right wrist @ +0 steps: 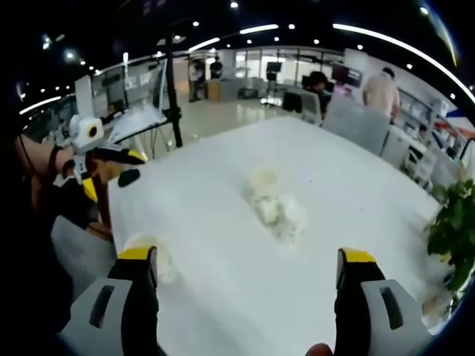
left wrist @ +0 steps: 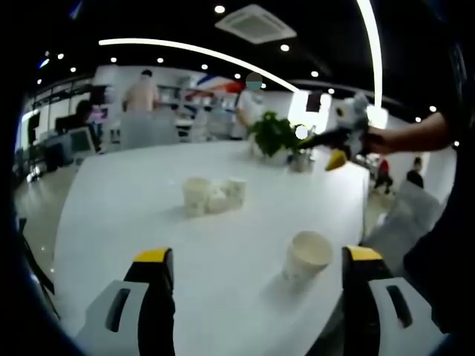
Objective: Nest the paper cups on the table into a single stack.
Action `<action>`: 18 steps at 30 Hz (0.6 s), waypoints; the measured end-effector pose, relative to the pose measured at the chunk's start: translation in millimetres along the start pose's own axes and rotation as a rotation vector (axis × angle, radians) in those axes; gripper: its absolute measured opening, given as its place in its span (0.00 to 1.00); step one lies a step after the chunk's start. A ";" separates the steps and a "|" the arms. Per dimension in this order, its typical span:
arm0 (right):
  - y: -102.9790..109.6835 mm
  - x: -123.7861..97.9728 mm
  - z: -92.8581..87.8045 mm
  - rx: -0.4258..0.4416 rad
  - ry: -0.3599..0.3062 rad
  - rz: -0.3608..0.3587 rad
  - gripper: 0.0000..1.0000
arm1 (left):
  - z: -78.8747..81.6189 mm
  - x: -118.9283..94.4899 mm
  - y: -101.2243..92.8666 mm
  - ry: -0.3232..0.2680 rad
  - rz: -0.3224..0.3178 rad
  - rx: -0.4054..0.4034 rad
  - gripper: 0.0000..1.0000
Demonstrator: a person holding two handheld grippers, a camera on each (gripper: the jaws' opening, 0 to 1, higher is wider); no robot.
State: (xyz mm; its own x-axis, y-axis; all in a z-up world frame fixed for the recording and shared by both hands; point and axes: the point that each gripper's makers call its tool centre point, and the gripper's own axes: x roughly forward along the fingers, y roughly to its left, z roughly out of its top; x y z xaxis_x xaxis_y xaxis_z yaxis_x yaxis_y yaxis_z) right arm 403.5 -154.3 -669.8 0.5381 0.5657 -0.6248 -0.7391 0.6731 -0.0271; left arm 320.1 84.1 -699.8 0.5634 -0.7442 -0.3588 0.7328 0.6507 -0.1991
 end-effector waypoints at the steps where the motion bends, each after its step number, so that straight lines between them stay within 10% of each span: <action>1: -0.9 1.7 0.8 0.003 0.000 0.003 0.98 | -0.7 0.3 0.6 0.001 0.001 -0.004 0.92; 18: -25.6 28.9 17.3 -0.061 0.024 0.041 0.96 | -1.7 3.3 8.6 0.006 0.025 -0.014 0.91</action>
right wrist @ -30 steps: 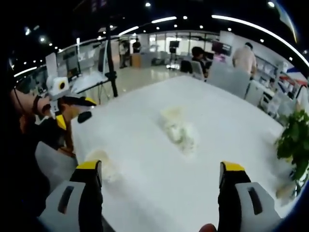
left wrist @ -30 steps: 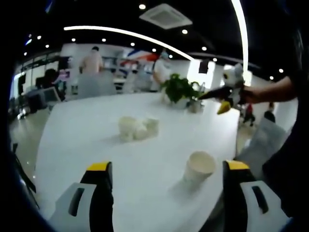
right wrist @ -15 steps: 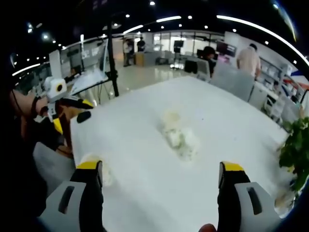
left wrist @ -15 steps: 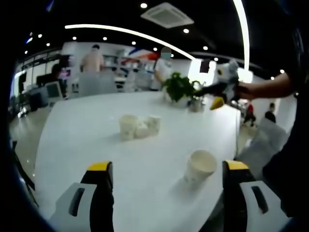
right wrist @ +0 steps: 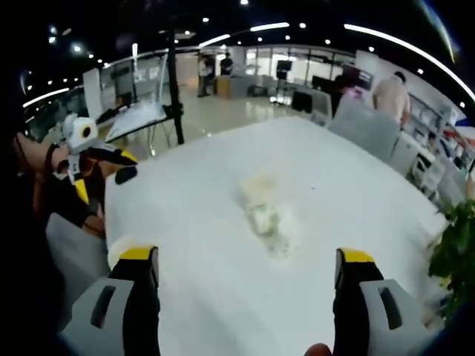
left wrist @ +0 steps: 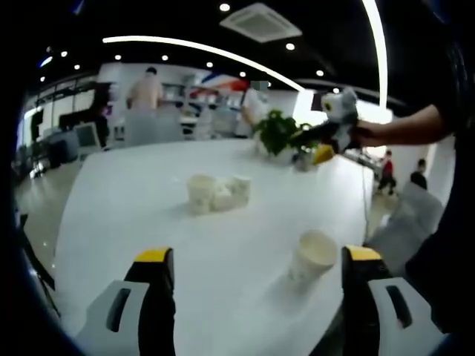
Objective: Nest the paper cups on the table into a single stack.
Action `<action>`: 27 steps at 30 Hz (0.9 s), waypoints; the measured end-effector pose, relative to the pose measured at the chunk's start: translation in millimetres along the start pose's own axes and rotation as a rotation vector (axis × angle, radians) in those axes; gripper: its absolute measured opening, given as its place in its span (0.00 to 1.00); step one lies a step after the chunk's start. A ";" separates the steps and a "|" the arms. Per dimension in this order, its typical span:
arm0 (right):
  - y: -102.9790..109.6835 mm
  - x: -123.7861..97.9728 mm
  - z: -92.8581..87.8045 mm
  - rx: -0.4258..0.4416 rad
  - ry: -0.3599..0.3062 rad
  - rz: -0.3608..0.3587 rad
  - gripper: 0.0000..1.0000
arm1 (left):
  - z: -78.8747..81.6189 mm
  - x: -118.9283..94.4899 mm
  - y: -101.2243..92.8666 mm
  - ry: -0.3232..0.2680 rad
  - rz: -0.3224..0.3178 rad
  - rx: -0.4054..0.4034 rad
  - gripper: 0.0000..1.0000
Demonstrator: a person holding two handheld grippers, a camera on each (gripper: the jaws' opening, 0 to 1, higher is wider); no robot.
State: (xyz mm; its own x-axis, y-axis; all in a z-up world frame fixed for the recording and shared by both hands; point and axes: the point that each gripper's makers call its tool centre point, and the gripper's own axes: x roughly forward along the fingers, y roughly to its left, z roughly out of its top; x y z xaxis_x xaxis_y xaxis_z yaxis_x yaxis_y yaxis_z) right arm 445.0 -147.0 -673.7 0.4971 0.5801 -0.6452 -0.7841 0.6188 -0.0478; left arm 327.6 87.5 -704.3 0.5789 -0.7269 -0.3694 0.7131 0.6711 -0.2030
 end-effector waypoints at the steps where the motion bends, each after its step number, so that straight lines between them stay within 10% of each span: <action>1: -1.7 1.4 1.3 0.001 -0.001 0.002 0.96 | 0.1 0.6 0.3 0.000 0.000 -0.001 0.91; 27: -43.1 46.3 29.2 0.007 0.006 0.082 0.88 | -4.7 6.0 5.5 0.005 0.038 -0.024 0.91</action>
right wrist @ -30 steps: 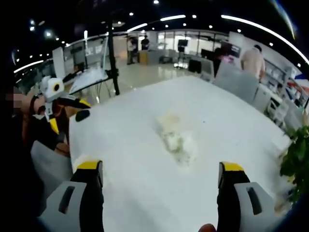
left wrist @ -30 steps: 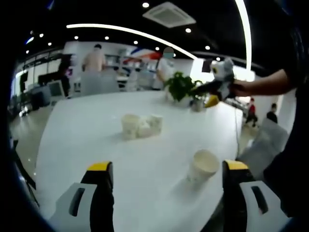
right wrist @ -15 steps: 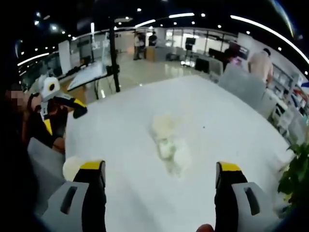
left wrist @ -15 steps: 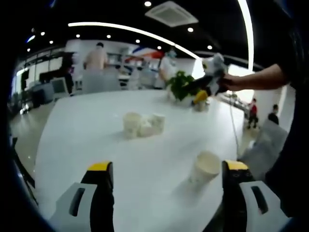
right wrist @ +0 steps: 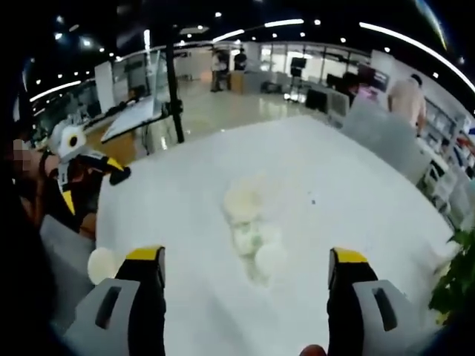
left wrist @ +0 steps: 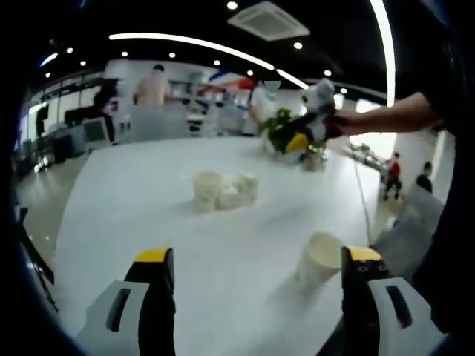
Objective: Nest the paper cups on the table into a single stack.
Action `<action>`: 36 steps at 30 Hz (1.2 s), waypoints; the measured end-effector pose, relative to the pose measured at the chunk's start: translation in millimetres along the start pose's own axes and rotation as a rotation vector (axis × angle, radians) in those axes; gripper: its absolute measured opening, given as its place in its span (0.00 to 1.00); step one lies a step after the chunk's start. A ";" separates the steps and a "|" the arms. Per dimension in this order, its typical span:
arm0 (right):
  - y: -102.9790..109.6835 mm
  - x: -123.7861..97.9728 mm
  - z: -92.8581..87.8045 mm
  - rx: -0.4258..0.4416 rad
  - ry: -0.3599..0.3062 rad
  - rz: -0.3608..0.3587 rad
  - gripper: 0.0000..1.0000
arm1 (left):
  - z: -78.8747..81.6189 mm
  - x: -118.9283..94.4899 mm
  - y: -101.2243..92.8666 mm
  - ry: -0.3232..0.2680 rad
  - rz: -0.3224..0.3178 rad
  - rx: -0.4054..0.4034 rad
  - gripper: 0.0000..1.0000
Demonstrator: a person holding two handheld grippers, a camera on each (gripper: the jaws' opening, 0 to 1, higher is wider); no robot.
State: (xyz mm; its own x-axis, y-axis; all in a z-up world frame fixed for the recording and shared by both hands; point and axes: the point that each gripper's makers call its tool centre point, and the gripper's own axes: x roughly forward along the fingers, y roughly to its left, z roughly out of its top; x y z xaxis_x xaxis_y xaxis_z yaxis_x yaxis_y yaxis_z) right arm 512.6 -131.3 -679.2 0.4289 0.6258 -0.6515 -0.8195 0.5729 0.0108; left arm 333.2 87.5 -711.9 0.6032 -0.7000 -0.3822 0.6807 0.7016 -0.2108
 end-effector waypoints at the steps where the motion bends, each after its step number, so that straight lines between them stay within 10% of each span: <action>1: -1.7 1.2 0.7 0.010 -0.003 0.009 0.87 | -1.0 0.4 0.0 0.001 0.001 -0.002 0.91; 17: -16.2 20.3 1.5 0.045 0.011 0.041 0.84 | -8.7 2.3 -1.1 0.022 0.006 -0.020 0.91; 36: -29.5 30.6 45.6 -0.096 0.004 0.059 0.80 | -8.4 7.6 2.6 0.024 0.008 -0.019 0.90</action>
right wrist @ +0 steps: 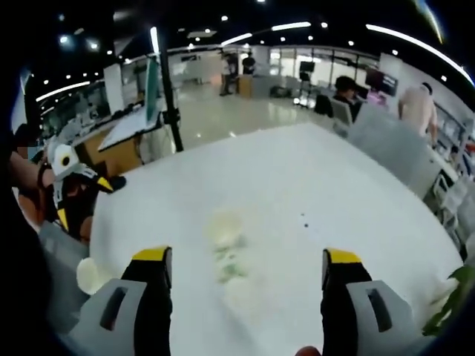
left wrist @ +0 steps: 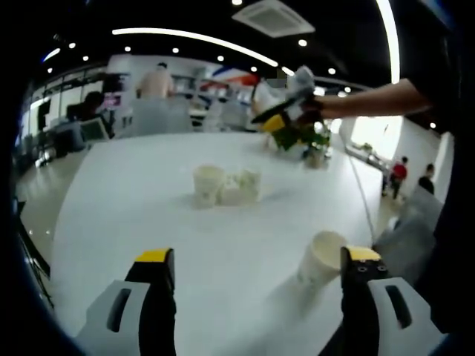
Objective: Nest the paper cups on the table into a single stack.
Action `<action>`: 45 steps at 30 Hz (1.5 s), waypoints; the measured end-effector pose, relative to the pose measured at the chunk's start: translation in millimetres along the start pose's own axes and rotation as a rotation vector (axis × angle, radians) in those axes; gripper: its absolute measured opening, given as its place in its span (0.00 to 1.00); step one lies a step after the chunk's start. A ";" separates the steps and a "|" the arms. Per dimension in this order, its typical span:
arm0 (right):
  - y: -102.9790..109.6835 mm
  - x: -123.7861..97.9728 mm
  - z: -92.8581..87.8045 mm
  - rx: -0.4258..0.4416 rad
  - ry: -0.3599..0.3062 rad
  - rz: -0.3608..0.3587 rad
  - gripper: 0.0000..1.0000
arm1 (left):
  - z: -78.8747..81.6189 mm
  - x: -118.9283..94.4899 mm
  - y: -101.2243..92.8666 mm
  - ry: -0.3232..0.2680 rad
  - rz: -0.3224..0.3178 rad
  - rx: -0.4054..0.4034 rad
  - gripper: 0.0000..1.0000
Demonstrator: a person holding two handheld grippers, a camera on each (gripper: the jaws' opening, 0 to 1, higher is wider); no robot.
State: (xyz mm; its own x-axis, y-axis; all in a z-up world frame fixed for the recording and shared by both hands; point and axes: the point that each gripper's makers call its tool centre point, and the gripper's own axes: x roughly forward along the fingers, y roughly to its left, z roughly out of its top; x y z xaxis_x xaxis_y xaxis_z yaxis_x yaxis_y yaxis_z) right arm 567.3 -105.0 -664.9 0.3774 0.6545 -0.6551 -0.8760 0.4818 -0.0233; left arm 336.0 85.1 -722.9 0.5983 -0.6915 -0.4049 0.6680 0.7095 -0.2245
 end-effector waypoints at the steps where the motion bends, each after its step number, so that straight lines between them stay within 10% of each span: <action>1: 0.1 2.7 -0.4 -0.004 0.007 0.008 0.79 | -0.9 0.4 0.4 0.001 0.000 -0.002 0.90; 45: 9.5 89.2 -60.2 0.032 0.210 0.192 0.48 | -1.3 -1.0 14.9 -0.002 0.032 -0.013 0.90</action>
State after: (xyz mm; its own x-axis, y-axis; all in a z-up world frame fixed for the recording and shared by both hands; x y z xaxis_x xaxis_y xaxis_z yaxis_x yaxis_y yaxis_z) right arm 574.6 -77.1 -769.1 0.1320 0.6020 -0.7875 -0.9143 0.3808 0.1379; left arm 344.9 96.5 -727.0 0.6206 -0.6684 -0.4101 0.6422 0.7333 -0.2232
